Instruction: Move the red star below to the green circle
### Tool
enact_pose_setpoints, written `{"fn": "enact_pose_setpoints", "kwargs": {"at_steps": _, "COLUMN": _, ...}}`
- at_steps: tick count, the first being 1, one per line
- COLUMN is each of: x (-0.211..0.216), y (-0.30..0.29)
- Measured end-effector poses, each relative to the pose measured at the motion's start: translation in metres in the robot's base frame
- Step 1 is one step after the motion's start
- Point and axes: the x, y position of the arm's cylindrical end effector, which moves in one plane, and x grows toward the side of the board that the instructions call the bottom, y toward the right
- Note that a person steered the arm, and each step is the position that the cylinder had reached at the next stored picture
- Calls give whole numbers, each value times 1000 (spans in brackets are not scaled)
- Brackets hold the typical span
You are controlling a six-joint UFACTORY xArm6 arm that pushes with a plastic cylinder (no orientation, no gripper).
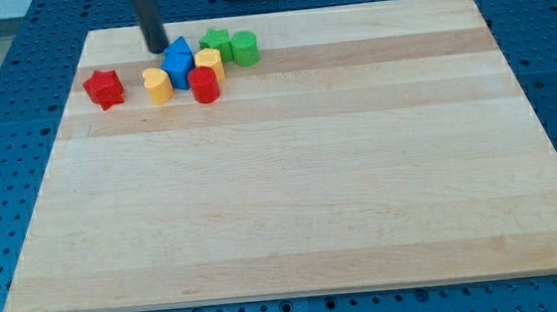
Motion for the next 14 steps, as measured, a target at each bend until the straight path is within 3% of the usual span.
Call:
{"fn": "enact_pose_setpoints", "kwargs": {"at_steps": 1, "x": 13, "y": -39}}
{"fn": "enact_pose_setpoints", "kwargs": {"at_steps": 3, "x": 74, "y": -64}}
{"fn": "enact_pose_setpoints", "kwargs": {"at_steps": 5, "x": 90, "y": -59}}
{"fn": "enact_pose_setpoints", "kwargs": {"at_steps": 7, "x": 89, "y": -19}}
{"fn": "enact_pose_setpoints", "kwargs": {"at_steps": 9, "x": 94, "y": -67}}
{"fn": "enact_pose_setpoints", "kwargs": {"at_steps": 10, "x": 127, "y": -61}}
{"fn": "enact_pose_setpoints", "kwargs": {"at_steps": 13, "x": 128, "y": 112}}
{"fn": "enact_pose_setpoints", "kwargs": {"at_steps": 14, "x": 133, "y": 127}}
